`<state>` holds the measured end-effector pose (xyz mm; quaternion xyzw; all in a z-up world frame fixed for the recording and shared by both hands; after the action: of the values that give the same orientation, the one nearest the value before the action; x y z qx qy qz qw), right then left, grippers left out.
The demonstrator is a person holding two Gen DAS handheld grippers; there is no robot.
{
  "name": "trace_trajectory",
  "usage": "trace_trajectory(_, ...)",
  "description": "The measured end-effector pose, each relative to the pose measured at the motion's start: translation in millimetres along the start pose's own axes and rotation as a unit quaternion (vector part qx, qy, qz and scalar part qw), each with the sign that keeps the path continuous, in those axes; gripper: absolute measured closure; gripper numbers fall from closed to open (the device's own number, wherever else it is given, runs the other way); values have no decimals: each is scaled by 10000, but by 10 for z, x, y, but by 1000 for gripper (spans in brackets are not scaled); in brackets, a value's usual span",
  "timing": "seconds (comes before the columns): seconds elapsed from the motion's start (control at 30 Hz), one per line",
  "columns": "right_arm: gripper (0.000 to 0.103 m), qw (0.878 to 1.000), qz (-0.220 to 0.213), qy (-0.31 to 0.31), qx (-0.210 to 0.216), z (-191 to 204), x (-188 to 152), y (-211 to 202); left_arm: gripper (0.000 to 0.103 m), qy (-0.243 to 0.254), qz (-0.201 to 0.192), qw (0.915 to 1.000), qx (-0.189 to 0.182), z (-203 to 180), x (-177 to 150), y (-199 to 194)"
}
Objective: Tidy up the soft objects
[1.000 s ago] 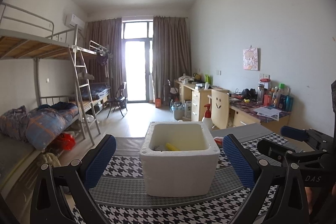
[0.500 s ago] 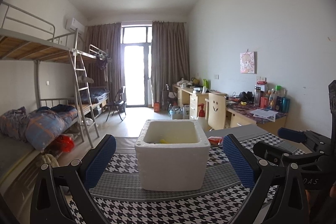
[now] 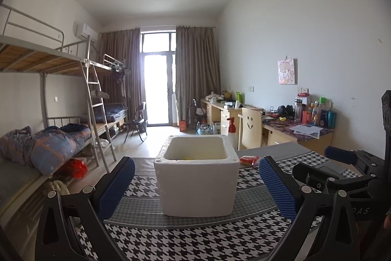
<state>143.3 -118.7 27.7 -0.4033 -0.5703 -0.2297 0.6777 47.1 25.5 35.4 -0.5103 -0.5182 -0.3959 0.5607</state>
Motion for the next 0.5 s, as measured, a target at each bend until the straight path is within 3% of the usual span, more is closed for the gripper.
trace_trajectory(0.5,1,9999,-45,99,-16,3,-143,-70,1,-116,9,9999,-21,21,-153,-78)
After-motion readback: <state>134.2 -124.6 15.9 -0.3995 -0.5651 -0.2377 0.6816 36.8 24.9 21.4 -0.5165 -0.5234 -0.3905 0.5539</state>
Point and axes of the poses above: each gripper's, at about its wrist camera, not at the fingertips, and y roughly the way its jaws point, z to its left, x to its top, the point moved 5 cm from there along y, roughly the way its jaws point, and after that the axes turned 4 degrees about -y, right-handed, at the moved point
